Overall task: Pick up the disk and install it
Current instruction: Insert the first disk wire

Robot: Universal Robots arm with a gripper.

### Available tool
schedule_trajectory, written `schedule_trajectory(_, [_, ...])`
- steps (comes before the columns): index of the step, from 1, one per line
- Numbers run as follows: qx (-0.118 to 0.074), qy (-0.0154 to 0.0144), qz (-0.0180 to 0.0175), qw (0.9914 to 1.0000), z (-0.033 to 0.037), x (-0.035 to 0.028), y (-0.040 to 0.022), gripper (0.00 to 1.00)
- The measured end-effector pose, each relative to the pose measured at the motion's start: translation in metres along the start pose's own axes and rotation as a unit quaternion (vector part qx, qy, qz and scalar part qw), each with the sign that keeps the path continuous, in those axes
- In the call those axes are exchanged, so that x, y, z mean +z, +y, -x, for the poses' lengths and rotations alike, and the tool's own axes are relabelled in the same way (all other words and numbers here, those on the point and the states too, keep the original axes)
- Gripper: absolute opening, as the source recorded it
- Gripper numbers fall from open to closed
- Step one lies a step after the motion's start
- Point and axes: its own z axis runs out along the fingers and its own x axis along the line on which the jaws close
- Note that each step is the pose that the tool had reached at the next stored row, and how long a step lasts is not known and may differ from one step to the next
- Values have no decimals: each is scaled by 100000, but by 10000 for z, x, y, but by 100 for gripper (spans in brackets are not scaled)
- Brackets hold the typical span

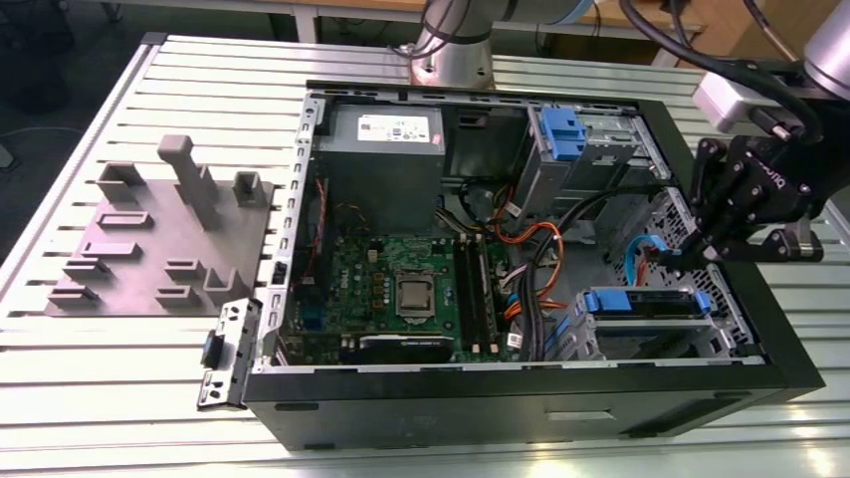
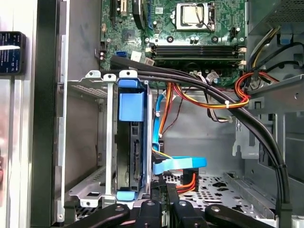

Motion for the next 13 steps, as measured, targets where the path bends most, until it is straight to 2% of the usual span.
schedule_trajectory(3, [-37,-8,-330,99999,-13,5,48,16])
schedule_trajectory(10, [-198,8,-683,99997,-144,14,118,16])
schedule_trajectory(13, [-217,-1,-791,99997,-147,15,129,16])
